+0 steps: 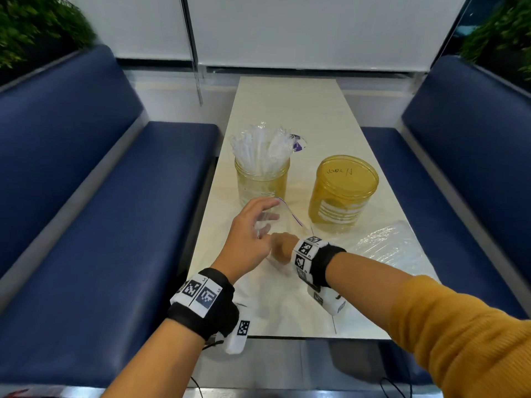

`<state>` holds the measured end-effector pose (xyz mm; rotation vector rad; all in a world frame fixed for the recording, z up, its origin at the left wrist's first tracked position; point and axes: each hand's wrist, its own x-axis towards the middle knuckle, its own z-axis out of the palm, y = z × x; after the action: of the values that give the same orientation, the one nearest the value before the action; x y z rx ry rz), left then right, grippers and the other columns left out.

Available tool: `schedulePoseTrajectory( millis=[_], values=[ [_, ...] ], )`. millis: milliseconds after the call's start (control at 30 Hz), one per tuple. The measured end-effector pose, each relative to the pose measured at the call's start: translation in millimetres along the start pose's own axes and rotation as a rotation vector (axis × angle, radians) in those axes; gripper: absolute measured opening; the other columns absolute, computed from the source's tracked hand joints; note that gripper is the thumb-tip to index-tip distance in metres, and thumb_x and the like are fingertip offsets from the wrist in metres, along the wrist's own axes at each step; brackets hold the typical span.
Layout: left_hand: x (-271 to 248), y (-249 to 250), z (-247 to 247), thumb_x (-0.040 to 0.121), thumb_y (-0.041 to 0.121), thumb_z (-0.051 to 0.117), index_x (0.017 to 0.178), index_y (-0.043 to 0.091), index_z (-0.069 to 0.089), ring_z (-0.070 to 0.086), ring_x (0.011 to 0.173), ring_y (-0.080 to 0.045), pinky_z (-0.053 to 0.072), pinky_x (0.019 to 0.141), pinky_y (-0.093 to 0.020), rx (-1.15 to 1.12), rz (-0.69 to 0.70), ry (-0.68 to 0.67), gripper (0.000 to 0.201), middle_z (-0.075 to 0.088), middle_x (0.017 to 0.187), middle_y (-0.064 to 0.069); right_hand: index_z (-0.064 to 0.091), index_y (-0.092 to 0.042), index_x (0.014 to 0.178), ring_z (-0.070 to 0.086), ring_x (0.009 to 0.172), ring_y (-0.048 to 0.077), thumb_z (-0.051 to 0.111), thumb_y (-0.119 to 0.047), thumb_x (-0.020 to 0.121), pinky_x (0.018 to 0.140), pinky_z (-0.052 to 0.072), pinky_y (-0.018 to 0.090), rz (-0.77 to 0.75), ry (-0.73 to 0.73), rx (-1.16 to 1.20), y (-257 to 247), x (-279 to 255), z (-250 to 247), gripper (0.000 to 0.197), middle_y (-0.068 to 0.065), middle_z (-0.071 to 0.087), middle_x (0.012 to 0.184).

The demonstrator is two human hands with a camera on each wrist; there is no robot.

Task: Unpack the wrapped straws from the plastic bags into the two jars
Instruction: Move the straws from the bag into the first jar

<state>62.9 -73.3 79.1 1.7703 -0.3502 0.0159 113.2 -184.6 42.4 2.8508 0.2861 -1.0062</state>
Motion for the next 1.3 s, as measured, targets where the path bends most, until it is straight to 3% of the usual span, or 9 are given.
schedulePoseTrajectory(
  millis=[100,233,333,533,667,767,933,1100,1300],
  values=[
    [3,-5,-3,0.074,-0.022,0.047,0.134,0.016,0.059,0.061,0.117,-0.010,0.051,0.097,-0.018,0.155,0.012,-0.021,0.072,0.053,0.136,0.006,0.056,0.003,0.126,0.063,0.065,0.025,0.051,-0.006,0.099,0.059,0.051,0.034,-0.031,-0.041,-0.057,1,-28,-28,0.029,0.014,0.066,0.092],
    [11,-6,-2,0.072,-0.008,0.065,0.143,0.018,0.051,0.048,0.131,-0.012,0.042,0.111,-0.028,0.439,0.007,-0.065,0.076,0.048,0.142,0.008,0.061,-0.007,0.126,0.063,0.114,0.029,0.052,-0.017,0.099,0.088,0.048,0.037,-0.016,0.195,-0.125,12,-53,-51,0.031,0.011,0.065,0.124],
    [17,-4,-1,0.073,0.021,0.086,0.146,0.022,0.046,0.044,0.133,-0.013,0.041,0.112,-0.033,0.652,-0.011,-0.085,0.084,0.045,0.146,0.008,0.059,-0.013,0.129,0.061,0.115,0.025,0.054,-0.022,0.099,0.089,0.046,0.035,-0.038,0.249,-0.268,13,-69,-71,0.031,0.005,0.063,0.121],
    [34,-5,10,0.085,0.040,0.077,0.110,0.018,0.061,0.064,0.094,-0.023,0.054,0.079,-0.040,0.563,-0.070,0.171,0.037,0.067,0.107,-0.001,0.067,-0.016,0.113,0.062,0.094,0.020,0.055,-0.015,0.099,0.074,0.041,0.031,-0.134,0.446,-0.600,8,-104,-118,0.018,-0.001,0.067,0.106],
    [47,-3,11,0.094,0.025,0.065,0.081,0.013,0.055,0.056,0.070,-0.025,0.043,0.060,-0.035,0.413,-0.106,0.266,0.020,0.063,0.078,-0.004,0.067,-0.018,0.113,0.066,0.105,0.024,0.065,-0.028,0.093,0.105,0.037,0.043,-0.254,0.629,-0.730,4,-128,-144,0.022,0.001,0.069,0.110],
    [48,-3,12,0.097,0.029,0.064,0.074,0.020,0.050,0.050,0.063,-0.020,0.041,0.056,-0.030,0.310,-0.114,0.298,0.028,0.055,0.068,0.002,0.071,-0.019,0.110,0.064,0.109,0.027,0.049,-0.065,0.091,0.120,0.016,0.053,-0.327,0.948,-0.666,10,-139,-170,0.054,0.003,0.069,0.109],
    [44,-5,9,0.098,0.038,0.063,0.088,0.010,0.063,0.060,0.074,-0.034,0.045,0.058,-0.026,0.173,-0.120,0.303,0.030,0.067,0.086,-0.017,0.073,-0.012,0.089,0.060,0.093,0.015,0.035,-0.042,0.103,0.118,0.028,0.039,-0.378,1.718,0.016,39,-147,-218,0.051,-0.001,0.064,0.087],
    [49,5,8,0.098,0.034,0.064,0.092,0.002,0.065,0.054,0.068,-0.024,0.046,0.060,-0.031,0.121,-0.100,0.329,0.032,0.068,0.088,-0.023,0.070,0.007,0.087,0.064,0.071,0.035,0.033,-0.033,0.105,0.078,0.050,0.043,-0.438,1.240,0.445,35,-112,-203,0.058,0.020,0.070,0.074],
    [59,9,7,0.099,0.029,0.064,0.093,0.005,0.067,0.062,0.068,-0.028,0.046,0.060,-0.033,0.049,-0.133,0.359,0.025,0.073,0.080,-0.015,0.076,-0.004,0.110,0.071,0.097,0.017,0.035,-0.033,0.108,0.096,0.051,0.039,-0.526,0.931,0.701,15,-86,-162,0.050,0.006,0.077,0.102]
  ],
)
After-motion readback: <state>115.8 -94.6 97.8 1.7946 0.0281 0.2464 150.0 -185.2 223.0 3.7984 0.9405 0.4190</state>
